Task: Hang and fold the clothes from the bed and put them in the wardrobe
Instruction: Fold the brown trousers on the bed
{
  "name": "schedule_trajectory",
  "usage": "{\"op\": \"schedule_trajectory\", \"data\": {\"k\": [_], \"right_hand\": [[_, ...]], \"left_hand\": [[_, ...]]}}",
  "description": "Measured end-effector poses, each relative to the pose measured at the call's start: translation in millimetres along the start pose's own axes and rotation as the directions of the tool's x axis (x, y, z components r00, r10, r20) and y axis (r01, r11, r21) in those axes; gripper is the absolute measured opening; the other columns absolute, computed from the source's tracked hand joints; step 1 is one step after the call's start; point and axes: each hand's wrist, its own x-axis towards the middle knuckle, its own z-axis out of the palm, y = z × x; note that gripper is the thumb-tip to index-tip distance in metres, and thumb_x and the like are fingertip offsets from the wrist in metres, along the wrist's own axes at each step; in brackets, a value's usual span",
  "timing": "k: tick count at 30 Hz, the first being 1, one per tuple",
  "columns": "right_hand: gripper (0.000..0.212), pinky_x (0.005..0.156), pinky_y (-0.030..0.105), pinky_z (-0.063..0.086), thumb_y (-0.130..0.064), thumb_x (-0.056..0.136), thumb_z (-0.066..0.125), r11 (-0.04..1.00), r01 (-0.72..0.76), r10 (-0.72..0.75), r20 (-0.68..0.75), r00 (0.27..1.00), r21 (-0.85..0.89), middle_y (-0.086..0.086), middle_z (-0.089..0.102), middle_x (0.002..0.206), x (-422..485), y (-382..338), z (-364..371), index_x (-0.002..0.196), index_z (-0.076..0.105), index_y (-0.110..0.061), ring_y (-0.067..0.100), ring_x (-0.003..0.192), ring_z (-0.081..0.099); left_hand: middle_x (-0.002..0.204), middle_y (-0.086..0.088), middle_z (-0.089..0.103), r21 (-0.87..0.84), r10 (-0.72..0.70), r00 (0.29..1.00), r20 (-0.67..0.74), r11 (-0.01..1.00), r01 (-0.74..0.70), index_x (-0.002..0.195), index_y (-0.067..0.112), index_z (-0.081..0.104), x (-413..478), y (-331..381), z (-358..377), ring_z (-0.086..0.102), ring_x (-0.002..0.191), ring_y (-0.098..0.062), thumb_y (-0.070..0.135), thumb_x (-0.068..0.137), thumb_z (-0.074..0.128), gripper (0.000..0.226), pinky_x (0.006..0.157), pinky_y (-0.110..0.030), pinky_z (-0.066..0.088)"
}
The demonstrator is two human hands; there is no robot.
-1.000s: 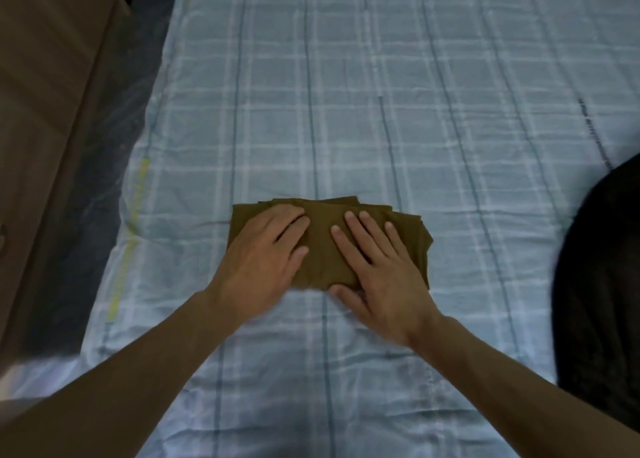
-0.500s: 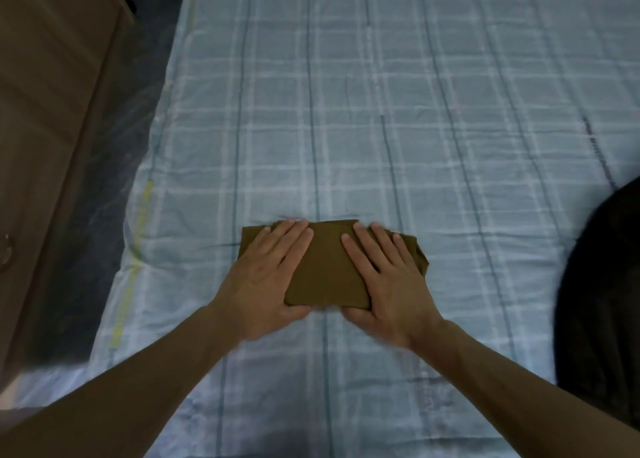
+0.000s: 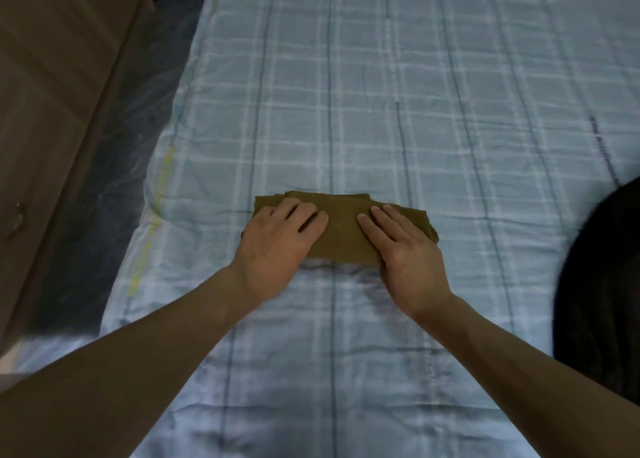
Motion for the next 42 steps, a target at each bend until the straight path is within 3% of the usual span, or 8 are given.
{"op": "schedule_trajectory", "data": {"k": [6,11,16,19,22,33,38,42], "right_hand": [[0.053,0.094,0.047,0.054,-0.004,0.079,0.040,0.996,0.072,-0.071,-0.014,0.997,0.062,0.017,0.064,0.129,-12,-26,-12,0.125,0.067,-0.007,0.037,0.118,0.062],[0.050,0.093,0.047,0.055,-0.002,0.075,0.047,0.961,0.248,-0.254,0.032,0.967,0.123,0.015,0.067,0.125,-28,-78,-12,0.120,0.070,-0.007,0.035,0.113,0.065],[0.050,0.086,0.046,0.056,0.001,0.068,0.068,0.895,0.376,-0.410,0.110,0.905,0.241,0.012,0.069,0.121,-29,-146,-12,0.116,0.071,-0.009,0.033,0.109,0.066],[0.048,0.081,0.046,0.056,-0.006,0.069,0.063,0.824,0.486,-0.533,0.109,0.839,0.291,0.010,0.069,0.121,-29,-197,-19,0.117,0.070,-0.010,0.032,0.108,0.066],[0.052,0.083,0.046,0.056,-0.007,0.070,0.055,0.744,0.583,-0.646,0.127,0.753,0.327,0.008,0.067,0.124,-36,-264,-19,0.120,0.068,-0.012,0.031,0.109,0.065],[0.066,0.083,0.034,0.056,0.001,0.062,0.037,0.285,0.798,-0.942,0.003,0.334,0.531,-0.001,0.068,0.121,-133,-573,-8,0.115,0.070,-0.017,0.016,0.114,0.053],[0.069,0.082,0.034,0.058,-0.002,0.066,0.025,0.121,0.810,-0.981,-0.053,0.184,0.573,0.000,0.070,0.118,-188,-681,-1,0.113,0.073,-0.016,0.016,0.113,0.050],[0.070,0.080,0.035,0.058,-0.002,0.066,0.023,0.017,0.817,-0.990,-0.106,0.095,0.577,-0.001,0.070,0.118,-217,-746,10,0.113,0.073,-0.018,0.017,0.113,0.052]], "left_hand": [[0.097,-0.010,0.070,-0.029,-0.059,0.994,-0.093,0.998,0.057,0.104,0.006,0.074,-43,11,-27,0.060,0.088,-0.028,-0.006,0.053,0.077,0.052,0.053,-0.033,0.047],[0.105,-0.009,0.069,0.006,-0.242,0.969,-0.045,0.970,0.243,0.112,0.009,0.071,-130,26,-49,0.064,0.092,-0.032,-0.005,0.065,0.062,0.050,0.062,-0.040,0.053],[0.109,-0.010,0.067,0.055,-0.504,0.863,-0.004,0.862,0.504,0.113,0.012,0.069,-210,43,-87,0.060,0.098,-0.032,0.000,0.058,0.074,0.057,0.070,-0.039,0.056],[0.109,-0.008,0.067,0.125,-0.588,0.806,-0.067,0.797,0.591,0.113,0.014,0.071,-261,48,-117,0.061,0.096,-0.031,0.002,0.065,0.067,0.049,0.074,-0.037,0.052],[0.108,-0.008,0.067,0.138,-0.703,0.697,-0.141,0.683,0.717,0.113,0.014,0.071,-328,55,-145,0.057,0.098,-0.031,0.005,0.080,0.046,0.042,0.073,-0.037,0.052],[0.110,-0.009,0.065,0.149,-0.953,0.128,-0.273,0.089,0.985,0.115,0.011,0.070,-611,125,-245,0.052,0.097,-0.030,0.014,0.082,0.042,0.044,0.070,-0.040,0.054],[0.110,-0.009,0.065,0.169,-0.954,-0.003,-0.301,-0.057,0.984,0.115,0.011,0.071,-712,157,-273,0.060,0.093,-0.033,0.016,0.082,0.044,0.044,0.068,-0.039,0.055],[0.106,-0.008,0.065,0.233,-0.941,-0.041,-0.337,-0.126,0.964,0.114,0.011,0.071,-772,162,-285,0.054,0.089,-0.029,0.014,0.080,0.046,0.043,0.064,-0.036,0.051]]}}
